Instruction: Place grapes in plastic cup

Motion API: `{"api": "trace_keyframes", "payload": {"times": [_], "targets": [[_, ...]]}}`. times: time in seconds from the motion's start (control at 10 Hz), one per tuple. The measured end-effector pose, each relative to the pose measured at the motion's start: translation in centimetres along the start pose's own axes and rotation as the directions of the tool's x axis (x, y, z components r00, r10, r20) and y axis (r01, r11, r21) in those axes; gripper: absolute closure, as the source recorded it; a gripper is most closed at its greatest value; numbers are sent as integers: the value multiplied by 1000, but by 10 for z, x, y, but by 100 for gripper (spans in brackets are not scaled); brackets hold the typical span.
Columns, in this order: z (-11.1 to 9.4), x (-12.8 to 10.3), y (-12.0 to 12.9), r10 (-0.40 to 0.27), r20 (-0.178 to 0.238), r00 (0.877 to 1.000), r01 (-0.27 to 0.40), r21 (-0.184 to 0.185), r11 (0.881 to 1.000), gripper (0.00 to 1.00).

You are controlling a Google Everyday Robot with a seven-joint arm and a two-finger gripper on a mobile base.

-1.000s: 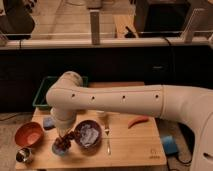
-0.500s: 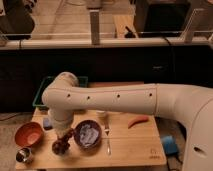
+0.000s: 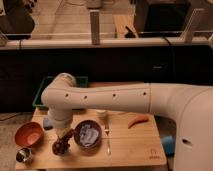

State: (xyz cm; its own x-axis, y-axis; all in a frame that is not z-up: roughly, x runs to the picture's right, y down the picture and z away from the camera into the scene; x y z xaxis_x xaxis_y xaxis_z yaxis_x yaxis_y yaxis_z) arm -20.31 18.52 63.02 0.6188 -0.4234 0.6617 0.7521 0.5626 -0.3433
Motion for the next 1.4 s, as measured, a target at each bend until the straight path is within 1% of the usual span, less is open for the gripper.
{"api": "trace_keyframes", "payload": {"times": [0.3,0.6,0.8,1.2,1.3,1.4], "targets": [[12,7,-5,15,-7,1000,-15,-27,1000,96],[20,11,-9,27,-27,999,-28,-45,999,95],[24,13,-11,43,-38,998,-45,-49,998,82],[25,29,-5,82,-61,995,-85,-47,995,41],[26,30,-2,86,-93,992,-90,-44,995,30],[27,31,-1,86,-126,988,-92,-43,995,22]]}}
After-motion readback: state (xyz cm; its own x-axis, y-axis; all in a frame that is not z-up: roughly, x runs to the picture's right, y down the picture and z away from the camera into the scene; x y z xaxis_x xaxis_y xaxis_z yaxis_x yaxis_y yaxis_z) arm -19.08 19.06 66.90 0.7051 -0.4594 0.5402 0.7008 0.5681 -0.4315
